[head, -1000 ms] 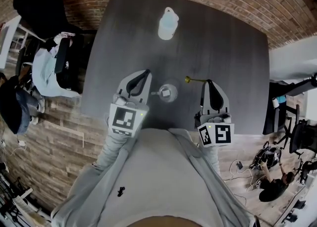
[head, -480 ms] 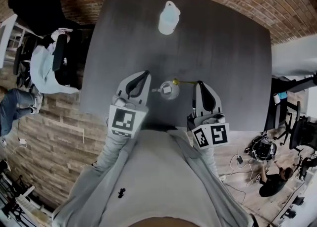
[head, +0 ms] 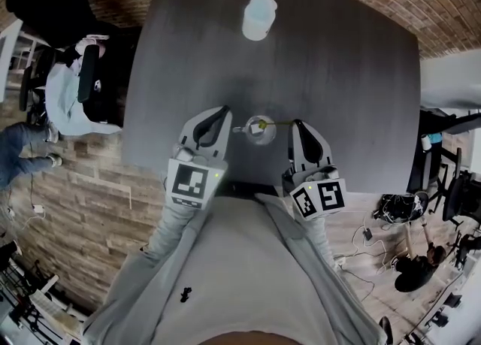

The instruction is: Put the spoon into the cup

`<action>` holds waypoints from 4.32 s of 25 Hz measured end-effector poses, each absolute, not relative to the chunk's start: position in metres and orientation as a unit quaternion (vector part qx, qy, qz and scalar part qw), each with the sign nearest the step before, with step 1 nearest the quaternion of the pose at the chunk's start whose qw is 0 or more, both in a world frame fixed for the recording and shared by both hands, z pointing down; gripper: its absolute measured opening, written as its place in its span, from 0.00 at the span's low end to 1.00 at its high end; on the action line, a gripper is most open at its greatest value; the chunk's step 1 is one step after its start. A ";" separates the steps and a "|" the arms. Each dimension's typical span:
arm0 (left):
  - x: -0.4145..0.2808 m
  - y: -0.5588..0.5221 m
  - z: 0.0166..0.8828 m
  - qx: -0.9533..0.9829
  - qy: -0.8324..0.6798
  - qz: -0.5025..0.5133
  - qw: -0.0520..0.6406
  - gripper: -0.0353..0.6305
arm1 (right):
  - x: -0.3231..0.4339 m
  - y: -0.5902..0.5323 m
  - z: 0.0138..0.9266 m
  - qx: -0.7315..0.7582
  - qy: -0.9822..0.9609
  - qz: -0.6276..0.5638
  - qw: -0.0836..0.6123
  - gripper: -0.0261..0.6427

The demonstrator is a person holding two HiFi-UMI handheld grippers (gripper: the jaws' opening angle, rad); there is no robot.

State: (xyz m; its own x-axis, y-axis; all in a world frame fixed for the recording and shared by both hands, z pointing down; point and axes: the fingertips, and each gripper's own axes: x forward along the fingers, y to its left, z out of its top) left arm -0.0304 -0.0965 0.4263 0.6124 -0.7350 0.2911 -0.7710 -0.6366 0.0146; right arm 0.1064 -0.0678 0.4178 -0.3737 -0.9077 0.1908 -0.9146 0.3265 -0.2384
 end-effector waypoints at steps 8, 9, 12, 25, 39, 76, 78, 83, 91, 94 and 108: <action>-0.027 -0.094 0.438 0.896 -0.414 0.140 0.075 0.08 | 0.101 -0.071 0.452 0.541 -0.818 0.195 0.017 0.07; -0.027 -0.094 0.439 0.896 -0.414 0.141 0.075 0.08 | 0.100 -0.072 0.456 0.540 -0.817 0.200 0.017 0.07; -0.029 -0.093 0.441 0.896 -0.414 0.143 0.075 0.08 | 0.100 -0.071 0.467 0.539 -0.815 0.214 0.017 0.07; -0.032 -0.092 0.447 0.891 -0.421 0.148 0.080 0.08 | 0.102 -0.074 0.492 0.534 -0.810 0.241 0.015 0.07; -0.029 -0.091 0.446 0.894 -0.416 0.146 0.079 0.08 | 0.103 -0.078 0.500 0.531 -0.815 0.228 0.050 0.07; -0.025 -0.108 0.421 0.898 -0.419 0.123 0.055 0.08 | 0.114 -0.094 0.471 0.528 -0.824 0.193 0.069 0.19; -0.024 -0.108 0.417 0.898 -0.420 0.119 0.050 0.08 | 0.117 -0.095 0.463 0.531 -0.825 0.183 0.065 0.19; -0.022 -0.109 0.405 0.898 -0.424 0.110 0.038 0.08 | 0.128 -0.098 0.440 0.541 -0.825 0.158 0.052 0.19; -0.026 -0.116 0.387 0.894 -0.438 0.098 0.017 0.08 | 0.143 -0.104 0.406 0.547 -0.828 0.117 0.039 0.19; -0.032 -0.120 0.379 0.891 -0.445 0.093 0.009 0.08 | 0.148 -0.103 0.392 0.554 -0.826 0.095 0.036 0.19; -0.040 -0.133 0.353 0.884 -0.463 0.071 -0.010 0.08 | 0.163 -0.097 0.336 0.573 -0.819 -0.021 0.033 0.13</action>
State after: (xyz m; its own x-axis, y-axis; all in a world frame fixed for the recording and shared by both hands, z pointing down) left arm -0.0396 -0.1333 0.3526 0.5616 -0.8193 0.1152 -0.8164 -0.5714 -0.0833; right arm 0.1634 -0.0967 0.3358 -0.3422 -0.9391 0.0297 -0.9364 0.3435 0.0712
